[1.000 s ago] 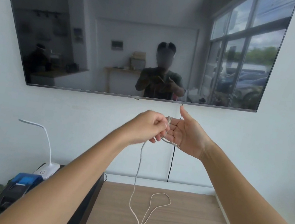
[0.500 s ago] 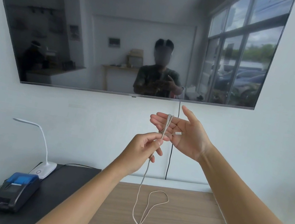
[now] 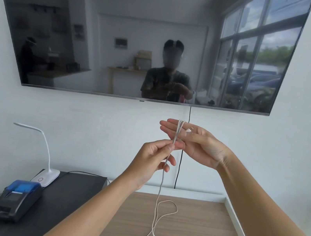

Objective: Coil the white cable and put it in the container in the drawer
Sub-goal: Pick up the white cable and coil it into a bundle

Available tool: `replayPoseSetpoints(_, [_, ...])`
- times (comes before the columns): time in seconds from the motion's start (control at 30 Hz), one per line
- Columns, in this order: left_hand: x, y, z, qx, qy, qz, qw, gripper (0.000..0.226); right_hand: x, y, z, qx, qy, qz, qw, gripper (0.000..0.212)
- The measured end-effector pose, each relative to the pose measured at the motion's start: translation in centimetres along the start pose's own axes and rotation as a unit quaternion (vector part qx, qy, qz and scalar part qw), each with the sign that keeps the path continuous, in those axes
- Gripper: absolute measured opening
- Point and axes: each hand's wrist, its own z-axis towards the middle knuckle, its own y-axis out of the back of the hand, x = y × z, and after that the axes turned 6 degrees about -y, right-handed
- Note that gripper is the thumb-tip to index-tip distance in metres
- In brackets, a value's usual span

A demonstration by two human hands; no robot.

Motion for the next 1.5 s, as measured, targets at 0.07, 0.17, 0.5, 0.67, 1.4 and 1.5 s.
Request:
replayPoseSetpoints(0.07, [0.1, 0.1, 0.0, -0.001, -0.004, 0.040, 0.999, 0.026, -0.1, 0.2, 0.2, 0.004, -0.012, -0.012, 1.000, 0.043])
replayPoseSetpoints(0.17, [0.5, 0.5, 0.1, 0.000, -0.005, 0.109, 0.994, 0.025, -0.5, 0.2, 0.5, -0.008, -0.031, -0.015, 0.999, 0.041])
replayPoseSetpoints(0.5, [1.9, 3.0, -0.4, 0.087, 0.155, 0.063, 0.982, 0.030, -0.8, 0.1, 0.9, -0.044, -0.014, -0.020, 0.999, 0.033])
replayPoseSetpoints(0.67, [-0.2, 5.5, 1.9, 0.091, 0.231, 0.047, 0.968, 0.023, -1.5, -1.1, 0.5, 0.019, -0.075, -0.080, 0.994, 0.031])
replayPoseSetpoints(1.4, [-2.4, 0.7, -0.3, -0.098, -0.038, 0.396, 0.912, 0.034, -2.3, -2.2, 1.5, -0.006, -0.023, -0.005, 1.000, 0.038])
replayPoseSetpoints(1.5, [-1.6, 0.0, -1.0, -0.089, -0.082, 0.522, 0.844, 0.024, -2.7, -2.4, 1.7, -0.020, -0.038, 0.010, 0.999, 0.041])
